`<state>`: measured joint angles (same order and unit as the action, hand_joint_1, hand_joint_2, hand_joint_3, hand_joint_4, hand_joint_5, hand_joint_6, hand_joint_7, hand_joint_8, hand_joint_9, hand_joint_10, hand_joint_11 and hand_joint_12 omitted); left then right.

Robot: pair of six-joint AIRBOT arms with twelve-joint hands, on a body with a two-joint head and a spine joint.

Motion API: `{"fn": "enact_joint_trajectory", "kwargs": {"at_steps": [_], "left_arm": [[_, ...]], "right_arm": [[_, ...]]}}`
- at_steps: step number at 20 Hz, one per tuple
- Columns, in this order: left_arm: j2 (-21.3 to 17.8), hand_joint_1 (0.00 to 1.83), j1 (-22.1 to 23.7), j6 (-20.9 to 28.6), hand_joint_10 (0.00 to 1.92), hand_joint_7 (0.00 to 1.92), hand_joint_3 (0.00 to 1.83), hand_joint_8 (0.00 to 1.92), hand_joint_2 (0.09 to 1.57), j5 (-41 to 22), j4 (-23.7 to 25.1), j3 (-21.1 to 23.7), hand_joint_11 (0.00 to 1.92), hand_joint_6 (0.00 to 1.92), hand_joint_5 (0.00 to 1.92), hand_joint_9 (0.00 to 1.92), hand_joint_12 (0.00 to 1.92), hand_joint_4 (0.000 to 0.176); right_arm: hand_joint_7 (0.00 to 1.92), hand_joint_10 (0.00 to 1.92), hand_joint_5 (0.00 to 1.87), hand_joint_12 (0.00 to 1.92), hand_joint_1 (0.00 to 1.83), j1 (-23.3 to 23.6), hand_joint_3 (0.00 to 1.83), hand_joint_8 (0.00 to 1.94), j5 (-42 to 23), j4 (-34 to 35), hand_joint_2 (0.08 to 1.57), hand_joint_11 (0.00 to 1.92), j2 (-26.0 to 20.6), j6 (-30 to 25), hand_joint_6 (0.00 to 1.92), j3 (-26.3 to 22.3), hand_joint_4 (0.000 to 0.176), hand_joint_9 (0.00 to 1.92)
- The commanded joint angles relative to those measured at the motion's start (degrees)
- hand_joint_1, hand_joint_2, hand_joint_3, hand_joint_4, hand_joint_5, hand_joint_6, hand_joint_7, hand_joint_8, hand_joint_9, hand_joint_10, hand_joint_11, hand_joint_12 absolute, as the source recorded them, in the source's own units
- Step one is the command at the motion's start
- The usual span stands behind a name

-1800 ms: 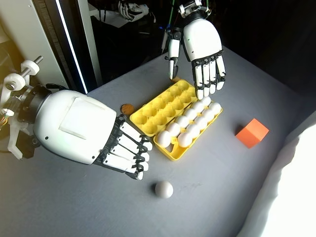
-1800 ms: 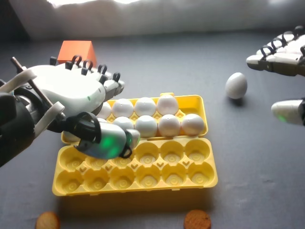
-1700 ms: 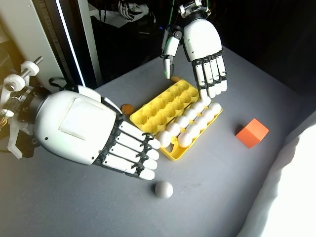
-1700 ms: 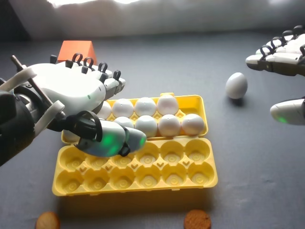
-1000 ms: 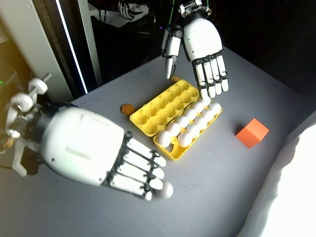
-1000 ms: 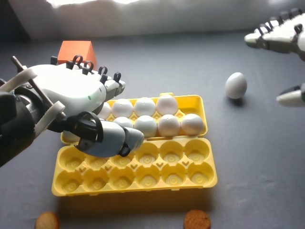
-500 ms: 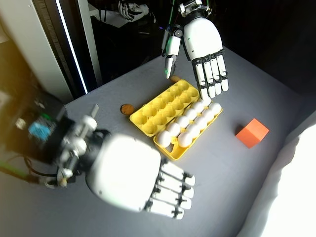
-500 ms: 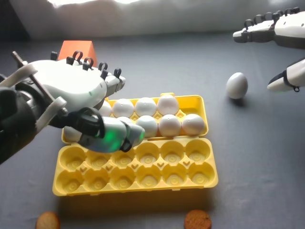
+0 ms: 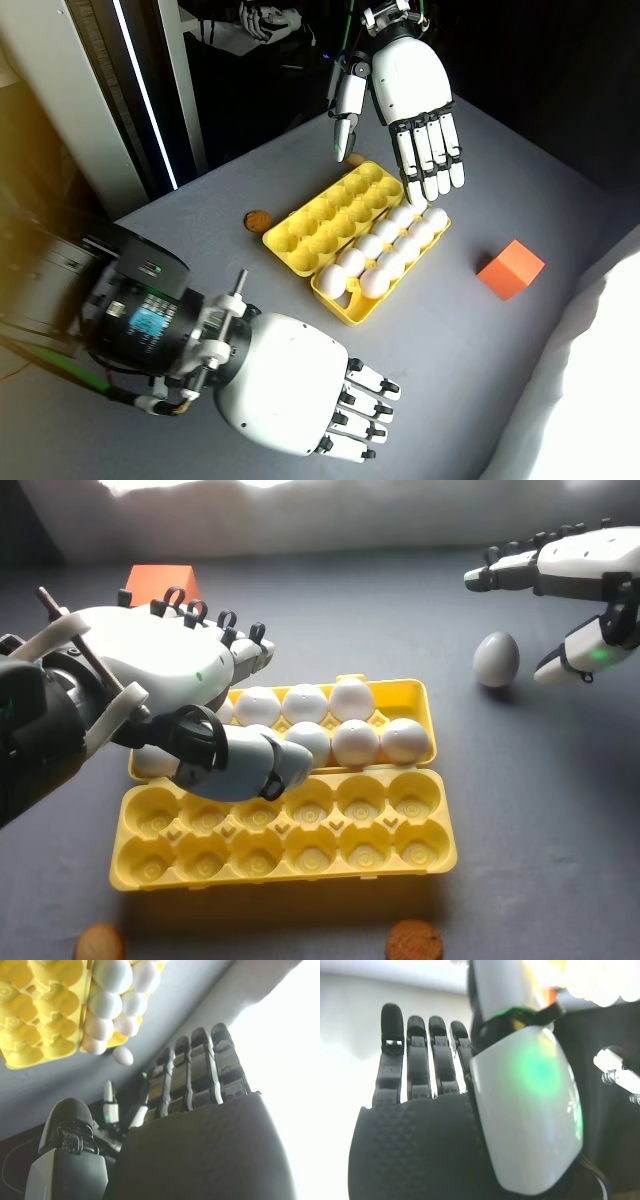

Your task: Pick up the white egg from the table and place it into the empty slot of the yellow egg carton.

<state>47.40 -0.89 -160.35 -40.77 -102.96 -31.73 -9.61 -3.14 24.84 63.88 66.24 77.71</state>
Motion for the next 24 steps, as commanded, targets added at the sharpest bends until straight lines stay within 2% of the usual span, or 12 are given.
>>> {"fn": "enact_joint_trajectory", "kwargs": {"at_steps": [1,2,5,8,9,10,12,14,16,18,19,24], "left_arm": [[-0.53,0.00,0.75,-0.11,0.01,0.11,0.01,0.01,1.20,0.13,3.07,-0.08,0.03,0.01,0.09,0.08,0.03,0.000],[-0.53,0.00,0.75,-0.38,0.00,0.11,0.01,0.01,1.20,0.14,3.05,-0.10,0.02,0.01,0.09,0.08,0.03,0.000],[-0.53,0.00,0.86,-1.05,0.01,0.11,0.01,0.01,1.21,0.52,2.74,-0.36,0.03,0.00,0.09,0.09,0.04,0.000],[-0.53,0.00,1.12,-1.62,0.00,0.12,0.00,0.00,1.21,0.83,2.43,-0.53,0.02,0.01,0.10,0.09,0.04,0.000],[-0.53,0.00,1.17,-1.62,0.00,0.11,0.01,0.00,1.21,0.84,2.43,-0.54,0.02,0.00,0.09,0.08,0.04,0.000],[-0.53,0.00,1.19,-1.62,0.00,0.10,0.01,0.00,1.21,0.84,2.41,-0.54,0.00,0.00,0.08,0.06,0.03,0.000],[-0.52,0.00,1.24,-1.62,0.01,0.13,0.00,0.01,1.21,0.84,2.40,-0.55,0.03,0.01,0.11,0.09,0.04,0.000],[-0.52,0.00,1.29,-1.62,0.01,0.17,0.00,0.01,1.21,0.84,2.40,-0.61,0.05,0.00,0.14,0.13,0.07,0.000],[-0.52,0.00,1.32,-1.62,0.00,0.16,0.00,0.00,1.21,0.90,2.41,-0.68,0.04,0.00,0.14,0.13,0.07,0.000],[-0.52,0.00,1.33,-1.62,0.00,0.14,0.00,0.00,1.22,0.99,2.43,-0.76,0.01,0.00,0.12,0.11,0.06,0.000],[-0.52,0.00,1.33,-1.62,0.00,0.12,0.00,0.00,1.22,1.00,2.43,-0.79,0.00,0.00,0.11,0.09,0.06,0.000],[-0.52,0.00,1.39,-1.62,0.00,0.17,0.00,0.00,1.22,1.15,2.43,-0.87,0.00,0.00,0.15,0.14,0.18,0.000]], "right_arm": [[0.14,0.02,0.10,0.89,1.30,-0.17,0.01,0.00,-6.61,0.23,1.05,0.00,-0.41,-0.32,0.00,0.73,0.000,0.16],[0.16,0.03,0.13,0.99,1.33,-0.53,0.00,0.01,-7.06,0.23,1.03,0.00,0.13,-0.36,0.01,1.21,0.000,0.19],[0.15,0.01,0.13,0.93,1.25,-1.78,0.00,0.00,-7.57,0.23,1.04,0.00,1.93,-0.48,0.01,2.98,0.000,0.16],[0.16,0.01,0.15,0.99,1.27,-2.82,0.00,0.01,-7.55,0.24,1.04,0.00,3.23,-0.61,0.01,4.28,0.000,0.16],[0.09,0.00,0.08,0.86,1.19,-2.83,0.01,0.00,-7.55,0.24,1.08,0.00,3.39,-0.97,0.00,4.31,0.000,0.10],[0.11,0.01,0.10,0.90,1.22,-2.80,0.01,0.01,-7.55,0.24,1.08,0.00,3.50,-1.48,0.01,4.31,0.000,0.11],[0.18,0.05,0.15,1.10,1.25,-2.76,0.00,0.02,-7.55,0.24,1.06,0.00,3.97,-2.05,0.02,4.47,0.000,0.21],[0.19,0.05,0.16,1.09,1.27,-2.78,0.00,0.02,-7.61,0.24,1.06,0.00,4.51,-2.18,0.02,4.92,0.000,0.21],[0.31,0.04,0.28,1.11,1.26,-2.91,0.00,0.01,-7.85,0.24,1.00,0.02,4.86,-2.62,0.02,5.31,0.000,0.33],[0.22,0.00,0.18,1.07,1.24,-2.91,0.03,0.00,-7.90,0.24,1.06,0.00,5.23,-2.81,0.00,5.58,0.000,0.24],[0.18,0.00,0.14,0.97,1.25,-3.02,0.03,0.00,-8.04,0.24,1.08,0.00,5.38,-2.99,0.00,5.70,0.000,0.20],[0.16,0.02,0.13,1.05,1.25,-3.70,0.01,0.01,-8.15,0.24,1.07,0.00,6.05,-4.74,0.01,6.41,0.000,0.18]]}}
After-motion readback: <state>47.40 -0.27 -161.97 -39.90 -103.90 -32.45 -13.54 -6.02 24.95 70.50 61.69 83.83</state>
